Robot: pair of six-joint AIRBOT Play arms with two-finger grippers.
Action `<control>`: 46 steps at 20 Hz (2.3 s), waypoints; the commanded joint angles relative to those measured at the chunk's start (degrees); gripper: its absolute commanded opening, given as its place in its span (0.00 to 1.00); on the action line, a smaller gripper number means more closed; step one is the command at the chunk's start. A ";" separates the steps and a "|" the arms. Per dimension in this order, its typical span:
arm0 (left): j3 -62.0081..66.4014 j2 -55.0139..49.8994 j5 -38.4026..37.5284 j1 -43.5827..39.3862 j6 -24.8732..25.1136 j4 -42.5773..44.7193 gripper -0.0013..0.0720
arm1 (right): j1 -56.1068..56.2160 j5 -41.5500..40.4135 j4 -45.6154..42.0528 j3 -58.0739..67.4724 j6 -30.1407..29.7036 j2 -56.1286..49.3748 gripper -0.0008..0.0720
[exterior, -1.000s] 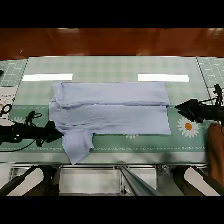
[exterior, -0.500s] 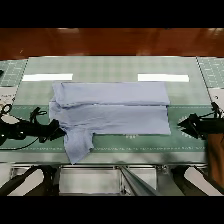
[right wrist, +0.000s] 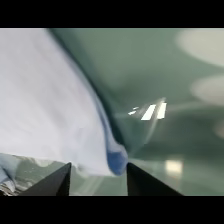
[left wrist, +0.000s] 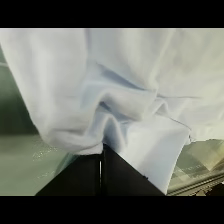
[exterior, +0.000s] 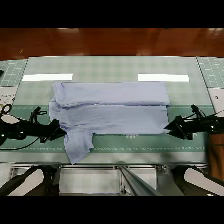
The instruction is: Fold the shirts.
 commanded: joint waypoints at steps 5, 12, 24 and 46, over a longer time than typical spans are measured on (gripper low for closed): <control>0.04 0.11 -0.11 0.00 0.04 0.00 0.05 | 7.21 -2.99 6.56 4.57 -5.64 -2.60 0.04; 10.80 0.66 1.49 -0.26 0.26 -1.03 0.05 | 3.80 0.20 3.93 10.69 -5.84 0.92 0.04; 42.21 -21.20 1.27 -1.64 0.02 -6.45 0.05 | 9.51 -4.70 9.73 36.83 -1.90 -16.20 0.04; 62.38 -42.07 -1.40 -6.73 -1.51 -6.51 0.65 | 11.96 -15.06 17.31 38.18 -3.23 -25.57 0.58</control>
